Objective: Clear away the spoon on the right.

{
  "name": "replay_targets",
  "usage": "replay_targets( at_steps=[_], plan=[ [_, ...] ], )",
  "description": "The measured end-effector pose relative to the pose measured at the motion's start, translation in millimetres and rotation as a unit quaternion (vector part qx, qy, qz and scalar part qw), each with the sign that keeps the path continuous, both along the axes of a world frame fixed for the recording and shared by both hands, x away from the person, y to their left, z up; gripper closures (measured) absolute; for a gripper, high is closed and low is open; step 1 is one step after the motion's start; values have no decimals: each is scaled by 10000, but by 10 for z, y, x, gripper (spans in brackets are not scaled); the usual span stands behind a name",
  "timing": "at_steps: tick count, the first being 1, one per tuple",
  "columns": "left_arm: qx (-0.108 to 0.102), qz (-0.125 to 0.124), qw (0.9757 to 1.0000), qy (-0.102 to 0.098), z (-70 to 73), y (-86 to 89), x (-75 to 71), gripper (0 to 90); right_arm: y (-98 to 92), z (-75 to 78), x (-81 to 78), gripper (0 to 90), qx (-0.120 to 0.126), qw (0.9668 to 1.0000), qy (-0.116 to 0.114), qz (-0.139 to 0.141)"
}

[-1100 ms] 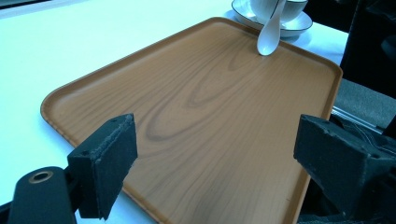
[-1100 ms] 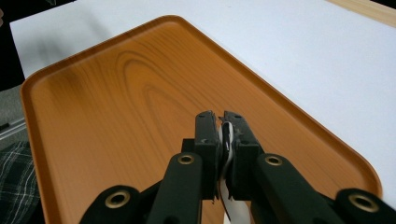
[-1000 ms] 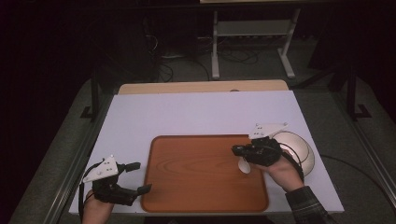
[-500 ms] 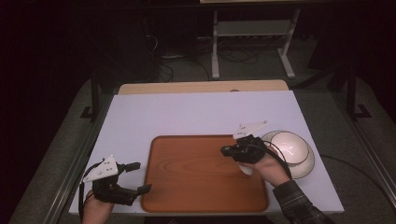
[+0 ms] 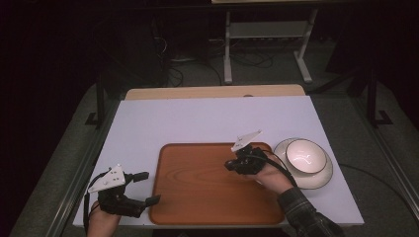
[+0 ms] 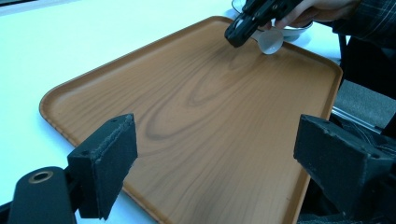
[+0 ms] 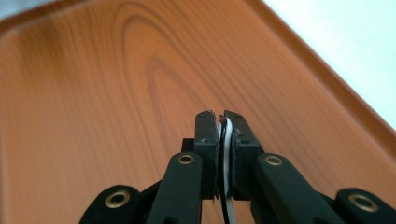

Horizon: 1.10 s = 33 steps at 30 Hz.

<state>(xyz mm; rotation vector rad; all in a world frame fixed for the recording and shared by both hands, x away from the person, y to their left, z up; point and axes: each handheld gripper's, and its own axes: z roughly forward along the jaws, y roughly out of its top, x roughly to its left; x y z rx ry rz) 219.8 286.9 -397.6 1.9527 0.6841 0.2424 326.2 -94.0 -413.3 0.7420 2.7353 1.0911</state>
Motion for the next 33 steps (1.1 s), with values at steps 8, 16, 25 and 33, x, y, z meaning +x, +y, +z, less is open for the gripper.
replay_targets(
  at_steps=[8,16,25,33],
  plan=[
    [-5,-7,10000,9,-3,0,0,130,57,-112,53,835,-217,9996,168,95],
    [6,-10,10000,30,-8,-6,4,130,76,-175,74,801,-442,9986,220,174],
    [31,0,10000,49,-12,-7,9,129,107,-240,65,758,-606,9977,203,243],
    [16,25,10000,42,-13,1,14,130,97,-245,41,551,-609,9979,100,187]
  ],
)
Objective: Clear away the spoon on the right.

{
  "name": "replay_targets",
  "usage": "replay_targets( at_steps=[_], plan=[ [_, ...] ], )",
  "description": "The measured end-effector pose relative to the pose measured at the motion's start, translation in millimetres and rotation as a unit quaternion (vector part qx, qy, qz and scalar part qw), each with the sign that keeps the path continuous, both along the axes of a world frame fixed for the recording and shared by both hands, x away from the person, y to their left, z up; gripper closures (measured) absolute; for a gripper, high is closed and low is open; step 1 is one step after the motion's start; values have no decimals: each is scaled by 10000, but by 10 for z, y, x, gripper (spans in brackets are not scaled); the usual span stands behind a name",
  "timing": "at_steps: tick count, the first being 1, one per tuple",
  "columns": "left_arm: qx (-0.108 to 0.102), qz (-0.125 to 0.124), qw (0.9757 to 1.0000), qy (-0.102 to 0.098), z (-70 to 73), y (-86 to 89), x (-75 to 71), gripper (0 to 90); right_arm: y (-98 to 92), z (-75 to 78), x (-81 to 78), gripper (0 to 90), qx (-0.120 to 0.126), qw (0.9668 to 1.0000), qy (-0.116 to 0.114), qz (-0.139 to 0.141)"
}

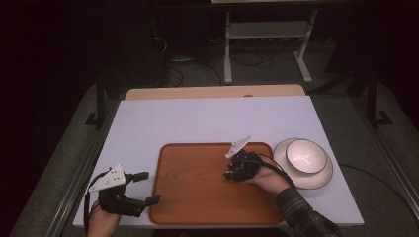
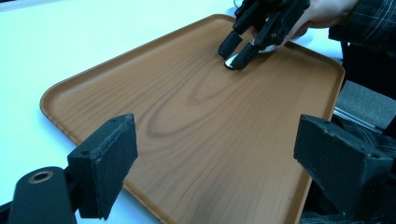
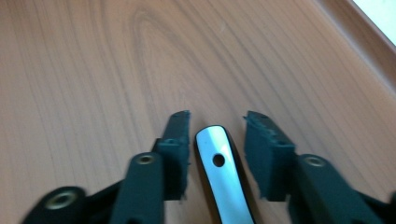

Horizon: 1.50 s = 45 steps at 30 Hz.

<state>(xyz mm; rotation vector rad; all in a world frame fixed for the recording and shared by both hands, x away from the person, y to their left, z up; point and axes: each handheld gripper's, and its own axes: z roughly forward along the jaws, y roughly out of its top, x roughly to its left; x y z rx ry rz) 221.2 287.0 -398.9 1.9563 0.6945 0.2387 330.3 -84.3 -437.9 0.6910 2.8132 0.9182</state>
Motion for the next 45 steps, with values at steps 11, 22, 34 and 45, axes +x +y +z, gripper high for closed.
replay_targets(
  at_steps=[11,22,34,45],
  plan=[
    [3,14,10000,-6,2,-2,1,130,-177,185,-94,190,748,9966,-184,-281],
    [-25,26,10000,-23,7,13,-3,130,-517,449,-234,134,1675,9820,-640,-597],
    [-16,-29,10000,-93,33,-5,-19,129,-992,535,-510,132,1912,9690,-1137,-1072],
    [-41,8,9999,-159,42,16,-30,130,-1304,449,-795,128,2108,9597,-1284,-1345]
  ],
)
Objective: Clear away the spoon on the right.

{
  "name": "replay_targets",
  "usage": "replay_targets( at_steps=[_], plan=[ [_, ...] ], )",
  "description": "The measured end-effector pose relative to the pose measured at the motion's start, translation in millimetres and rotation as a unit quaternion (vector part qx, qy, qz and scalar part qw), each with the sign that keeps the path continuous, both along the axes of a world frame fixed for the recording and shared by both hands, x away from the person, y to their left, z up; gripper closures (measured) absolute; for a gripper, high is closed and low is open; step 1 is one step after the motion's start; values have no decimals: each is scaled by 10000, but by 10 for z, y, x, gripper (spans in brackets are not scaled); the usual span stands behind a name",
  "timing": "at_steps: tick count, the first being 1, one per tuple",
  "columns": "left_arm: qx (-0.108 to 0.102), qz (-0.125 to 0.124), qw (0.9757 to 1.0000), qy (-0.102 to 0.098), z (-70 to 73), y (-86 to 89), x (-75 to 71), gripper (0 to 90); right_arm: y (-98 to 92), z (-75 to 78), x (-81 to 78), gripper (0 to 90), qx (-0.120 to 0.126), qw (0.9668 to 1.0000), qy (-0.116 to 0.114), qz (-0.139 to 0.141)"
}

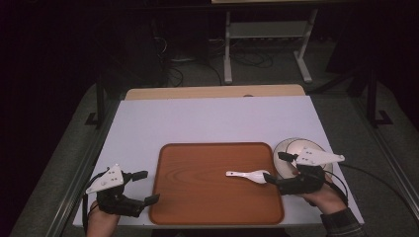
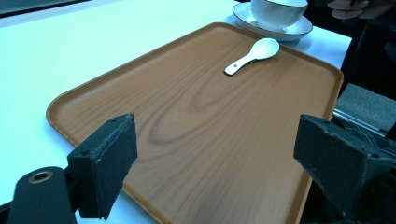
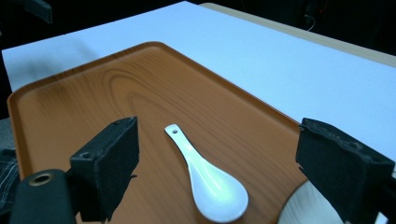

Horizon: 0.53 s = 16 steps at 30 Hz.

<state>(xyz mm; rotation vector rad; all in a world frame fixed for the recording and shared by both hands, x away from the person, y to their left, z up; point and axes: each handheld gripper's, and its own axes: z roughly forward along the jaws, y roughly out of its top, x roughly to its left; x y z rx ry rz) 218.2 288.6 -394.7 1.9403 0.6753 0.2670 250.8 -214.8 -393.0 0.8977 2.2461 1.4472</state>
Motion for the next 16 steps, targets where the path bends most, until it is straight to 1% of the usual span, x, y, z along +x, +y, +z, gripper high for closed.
replay_targets(
  at_steps=[1,9,14,16],
  plan=[
    [-8,6,10000,6,-1,4,1,130,-49,-5,-56,127,68,10000,-41,-32],
    [-23,31,10000,20,-8,15,4,130,-161,9,-148,124,154,9996,-169,-164],
    [3,53,10000,2,-3,17,-16,129,-168,31,-151,106,194,9993,-243,-198],
    [14,55,10000,-13,-2,15,-19,129,-131,43,-155,89,163,9994,-267,-150]
  ],
)
